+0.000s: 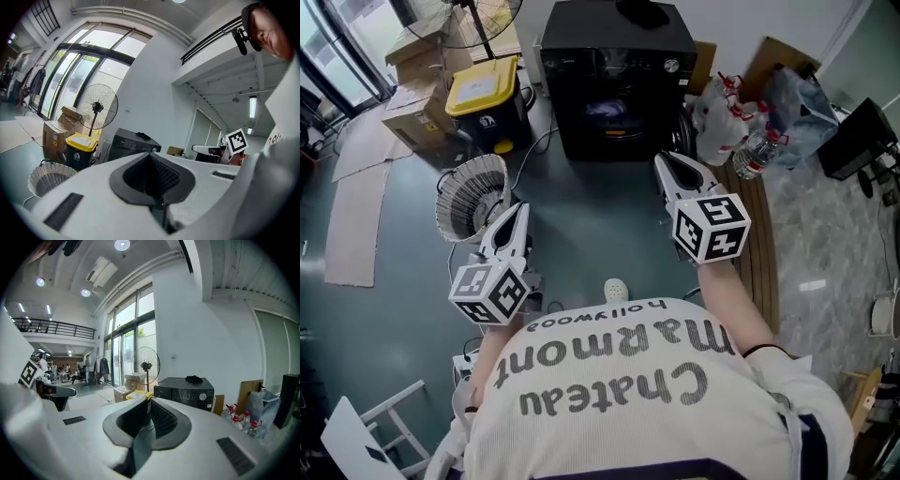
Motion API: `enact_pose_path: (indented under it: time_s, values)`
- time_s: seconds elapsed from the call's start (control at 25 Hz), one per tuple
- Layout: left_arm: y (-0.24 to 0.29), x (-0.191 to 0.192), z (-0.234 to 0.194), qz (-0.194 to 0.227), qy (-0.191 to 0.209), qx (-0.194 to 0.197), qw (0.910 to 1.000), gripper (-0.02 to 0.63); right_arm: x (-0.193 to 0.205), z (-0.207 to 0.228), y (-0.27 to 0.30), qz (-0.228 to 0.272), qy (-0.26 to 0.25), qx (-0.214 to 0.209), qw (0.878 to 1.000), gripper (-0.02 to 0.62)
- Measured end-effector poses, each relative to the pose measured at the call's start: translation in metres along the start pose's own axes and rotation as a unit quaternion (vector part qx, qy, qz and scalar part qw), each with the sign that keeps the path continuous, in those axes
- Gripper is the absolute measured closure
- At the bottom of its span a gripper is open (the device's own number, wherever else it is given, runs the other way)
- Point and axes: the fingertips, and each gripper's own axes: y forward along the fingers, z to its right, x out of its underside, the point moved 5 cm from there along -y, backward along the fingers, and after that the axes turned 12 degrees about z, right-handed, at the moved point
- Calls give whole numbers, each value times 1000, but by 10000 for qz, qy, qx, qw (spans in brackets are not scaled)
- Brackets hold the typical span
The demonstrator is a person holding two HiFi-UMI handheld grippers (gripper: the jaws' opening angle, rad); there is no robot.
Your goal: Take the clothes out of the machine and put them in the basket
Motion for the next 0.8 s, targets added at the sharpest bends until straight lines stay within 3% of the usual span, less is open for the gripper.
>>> enact_pose_path:
  time_s: [0.44, 0.64, 0.8]
  values:
    - [132, -4, -24, 310, -108, -172, 9993, 598, -14, 91, 112, 63, 37, -213, 9997, 551]
    - [167, 23, -35, 15, -297, -158, 9994, 598, 23, 107, 138, -242, 240, -276, 9990, 551]
    - [188, 49, -52, -358, -450, -132, 9983, 598, 58, 116, 155, -272, 824, -293, 9958, 551]
